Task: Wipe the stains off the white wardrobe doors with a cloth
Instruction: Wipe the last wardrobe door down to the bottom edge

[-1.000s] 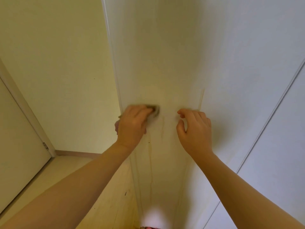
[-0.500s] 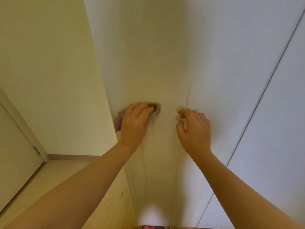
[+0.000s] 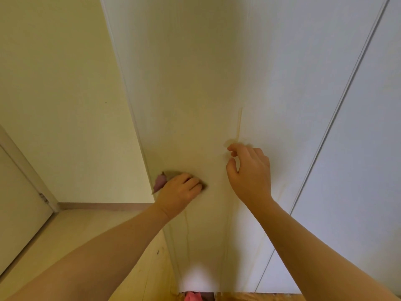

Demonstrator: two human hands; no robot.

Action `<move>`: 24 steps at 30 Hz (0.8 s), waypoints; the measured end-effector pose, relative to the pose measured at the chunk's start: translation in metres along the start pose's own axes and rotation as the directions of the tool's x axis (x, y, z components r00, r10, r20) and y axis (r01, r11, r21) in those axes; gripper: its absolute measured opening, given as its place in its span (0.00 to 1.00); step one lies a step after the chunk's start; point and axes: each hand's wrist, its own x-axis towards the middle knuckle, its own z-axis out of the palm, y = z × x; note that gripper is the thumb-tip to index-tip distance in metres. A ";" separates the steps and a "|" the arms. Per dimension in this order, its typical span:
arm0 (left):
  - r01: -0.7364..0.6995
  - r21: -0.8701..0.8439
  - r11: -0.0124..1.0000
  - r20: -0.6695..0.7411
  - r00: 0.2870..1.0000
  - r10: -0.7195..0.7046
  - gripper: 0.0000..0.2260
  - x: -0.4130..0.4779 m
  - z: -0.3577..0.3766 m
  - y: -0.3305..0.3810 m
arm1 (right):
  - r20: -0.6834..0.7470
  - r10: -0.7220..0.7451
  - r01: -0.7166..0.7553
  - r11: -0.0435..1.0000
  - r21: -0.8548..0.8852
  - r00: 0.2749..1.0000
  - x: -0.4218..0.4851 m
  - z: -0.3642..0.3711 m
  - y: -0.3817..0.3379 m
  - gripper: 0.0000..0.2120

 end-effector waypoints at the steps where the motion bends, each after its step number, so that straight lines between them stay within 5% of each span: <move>1: -0.012 -0.007 1.000 0.026 1.000 0.012 0.10 0.000 -0.001 -0.003 | 0.002 0.000 0.000 1.000 0.001 1.000 -0.001 0.000 0.000 0.13; 7: 0.183 -0.042 0.982 -0.281 0.941 -0.187 0.07 0.047 -0.021 -0.020 | -0.005 0.039 -0.039 0.999 0.014 0.999 0.002 -0.002 0.004 0.13; 10: 0.031 -0.011 0.999 -0.105 0.994 -0.032 0.07 0.012 -0.002 0.001 | 0.002 0.019 -0.019 1.000 -0.010 1.000 -0.001 -0.002 0.006 0.13; 12: 0.057 -0.035 0.998 -0.061 0.996 -0.059 0.08 0.012 -0.006 0.001 | 0.010 0.021 -0.021 1.000 -0.017 1.000 -0.001 -0.005 0.009 0.13; 14: 0.163 -0.070 0.984 -0.182 0.968 -0.173 0.10 0.047 -0.024 -0.009 | 0.007 0.039 -0.039 0.999 -0.011 0.999 0.003 -0.010 0.014 0.13; 16: 0.304 -0.111 0.946 -0.377 0.868 -0.323 0.09 0.092 -0.047 -0.028 | -0.006 0.077 -0.077 0.997 0.014 0.997 0.009 -0.015 0.018 0.14; 18: 0.328 -0.091 0.940 -0.477 0.814 -0.331 0.09 0.112 -0.051 -0.034 | -0.021 0.110 -0.109 0.993 0.038 0.994 0.015 -0.018 0.020 0.15; 21: 0.109 -0.011 0.994 -0.312 0.944 -0.107 0.16 0.078 -0.023 -0.007 | -0.015 0.116 -0.116 0.993 0.035 0.993 0.016 -0.024 0.024 0.16; 24: 0.093 -0.008 0.996 -0.189 0.978 -0.093 0.13 0.072 -0.026 -0.004 | -0.007 0.118 -0.118 0.993 0.019 0.993 0.017 -0.032 0.031 0.14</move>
